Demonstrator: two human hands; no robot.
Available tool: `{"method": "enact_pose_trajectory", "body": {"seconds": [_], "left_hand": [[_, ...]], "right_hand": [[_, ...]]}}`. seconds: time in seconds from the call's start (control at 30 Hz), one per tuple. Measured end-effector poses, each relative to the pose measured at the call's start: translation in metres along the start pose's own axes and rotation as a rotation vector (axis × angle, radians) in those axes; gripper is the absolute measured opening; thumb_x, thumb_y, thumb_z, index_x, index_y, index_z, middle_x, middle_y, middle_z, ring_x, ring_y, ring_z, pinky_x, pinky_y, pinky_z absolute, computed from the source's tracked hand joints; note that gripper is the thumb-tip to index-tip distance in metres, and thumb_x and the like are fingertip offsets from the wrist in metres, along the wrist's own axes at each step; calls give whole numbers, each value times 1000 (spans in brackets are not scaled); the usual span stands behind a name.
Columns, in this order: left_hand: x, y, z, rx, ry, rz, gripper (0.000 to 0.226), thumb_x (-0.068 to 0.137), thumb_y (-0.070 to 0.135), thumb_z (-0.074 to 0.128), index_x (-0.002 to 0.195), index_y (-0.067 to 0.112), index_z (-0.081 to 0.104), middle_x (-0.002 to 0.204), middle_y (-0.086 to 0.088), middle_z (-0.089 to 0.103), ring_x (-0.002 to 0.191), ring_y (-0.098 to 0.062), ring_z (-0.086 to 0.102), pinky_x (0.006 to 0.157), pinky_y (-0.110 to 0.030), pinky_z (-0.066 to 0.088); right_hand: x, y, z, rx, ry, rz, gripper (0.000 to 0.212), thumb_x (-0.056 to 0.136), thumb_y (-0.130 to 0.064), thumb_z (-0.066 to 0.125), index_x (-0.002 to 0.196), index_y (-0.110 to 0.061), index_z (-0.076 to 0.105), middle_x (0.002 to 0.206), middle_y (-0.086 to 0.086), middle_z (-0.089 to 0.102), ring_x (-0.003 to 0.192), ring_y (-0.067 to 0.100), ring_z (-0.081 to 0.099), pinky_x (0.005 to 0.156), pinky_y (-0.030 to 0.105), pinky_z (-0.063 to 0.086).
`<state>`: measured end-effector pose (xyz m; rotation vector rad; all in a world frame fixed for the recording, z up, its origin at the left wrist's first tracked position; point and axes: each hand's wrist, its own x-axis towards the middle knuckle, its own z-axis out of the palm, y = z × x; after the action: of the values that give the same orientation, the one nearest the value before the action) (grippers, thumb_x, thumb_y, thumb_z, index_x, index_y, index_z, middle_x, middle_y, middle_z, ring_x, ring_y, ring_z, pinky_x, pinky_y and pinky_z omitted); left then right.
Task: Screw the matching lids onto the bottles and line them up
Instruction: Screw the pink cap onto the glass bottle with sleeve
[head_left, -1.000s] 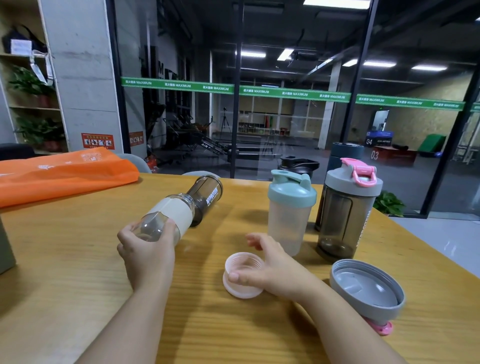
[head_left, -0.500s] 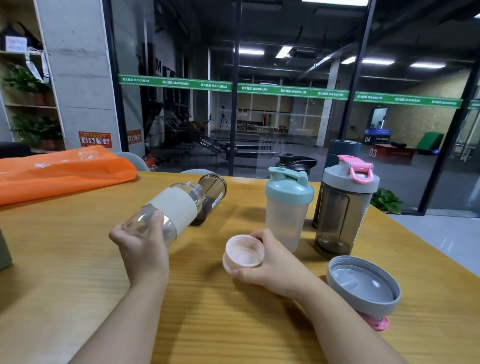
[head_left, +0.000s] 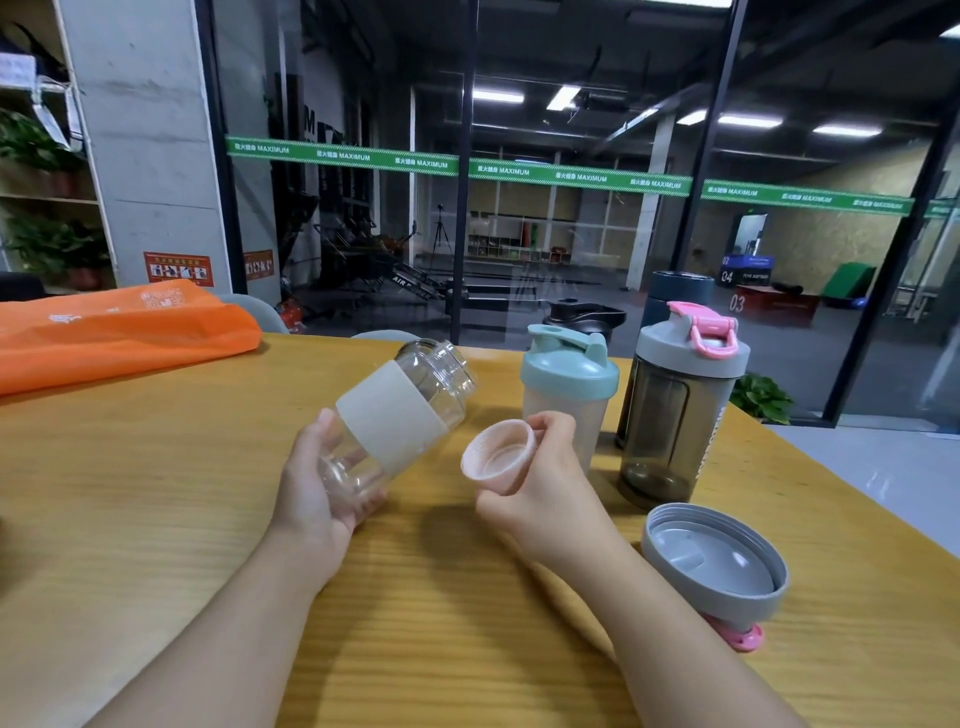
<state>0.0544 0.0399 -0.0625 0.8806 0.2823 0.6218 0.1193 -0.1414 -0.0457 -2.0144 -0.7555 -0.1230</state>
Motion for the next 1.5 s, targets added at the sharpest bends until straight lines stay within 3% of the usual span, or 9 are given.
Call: {"method": "enact_pose_trajectory", "body": {"seconds": [0.13, 0.3, 0.43, 0.53, 0.67, 0.93, 1.13, 1.33, 1.5], "left_hand": [[1, -1, -2, -5, -49, -65, 60, 88, 50, 48, 133, 10, 43, 104, -10, 64, 65, -26, 71, 38, -18, 42], [4, 0, -3, 41, -89, -127, 44, 87, 51, 47, 104, 12, 58, 93, -10, 64, 66, -31, 66, 40, -18, 43], [5, 0, -2, 129, -123, -152, 42, 88, 51, 45, 106, 16, 60, 86, -6, 65, 62, -32, 67, 40, -17, 42], [5, -2, -2, 215, -185, -135, 43, 89, 50, 42, 114, 19, 60, 79, -2, 67, 68, -31, 64, 41, -19, 41], [7, -4, 3, 306, -287, -130, 38, 85, 49, 44, 103, 24, 65, 73, -1, 65, 60, -21, 53, 45, -25, 36], [14, -6, 5, 383, -332, -158, 48, 78, 55, 45, 108, 22, 64, 74, -2, 64, 58, -21, 52, 46, -28, 36], [9, -6, 7, 367, -337, -152, 46, 76, 56, 45, 101, 24, 67, 69, -1, 61, 53, -19, 53, 48, -28, 31], [3, -11, 10, 386, -296, -141, 59, 73, 56, 55, 117, 17, 59, 75, -7, 61, 59, -25, 49, 40, -25, 38], [-7, -11, 13, 310, -449, -164, 77, 46, 63, 78, 111, 24, 65, 83, -6, 64, 63, -22, 55, 45, -26, 44]], "right_hand": [[-2, -14, -11, -166, 9, -76, 69, 74, -30, 71, 130, -31, 31, 122, -8, 37, 101, 13, 50, 79, 24, 43], [3, -24, -38, -212, -19, -97, 71, 74, -35, 73, 133, -33, 34, 119, -9, 41, 101, 12, 51, 85, 28, 46], [10, -25, -62, -256, -84, -142, 67, 70, -30, 78, 121, -30, 34, 104, -9, 54, 92, 14, 60, 81, 35, 53], [11, -24, -77, -285, -148, -228, 60, 70, -22, 77, 114, -34, 38, 99, -11, 57, 87, 10, 59, 77, 30, 51], [17, -18, -87, -280, -184, -336, 65, 69, -17, 79, 119, -38, 43, 114, -24, 45, 104, -5, 48, 89, 7, 39], [13, 2, -91, -213, -248, -303, 65, 67, -23, 82, 117, -47, 47, 114, -29, 49, 95, 1, 58, 79, 13, 48], [10, 11, -88, -123, -255, -279, 66, 66, -26, 81, 116, -50, 45, 109, -21, 54, 98, 7, 61, 87, 23, 51], [10, 11, -90, -137, -283, -299, 65, 67, -26, 80, 116, -52, 45, 115, -28, 49, 104, 4, 57, 90, 22, 48], [10, 14, -93, -72, -268, -288, 66, 69, -18, 80, 116, -51, 47, 113, -23, 54, 103, 5, 59, 87, 20, 49]]}}
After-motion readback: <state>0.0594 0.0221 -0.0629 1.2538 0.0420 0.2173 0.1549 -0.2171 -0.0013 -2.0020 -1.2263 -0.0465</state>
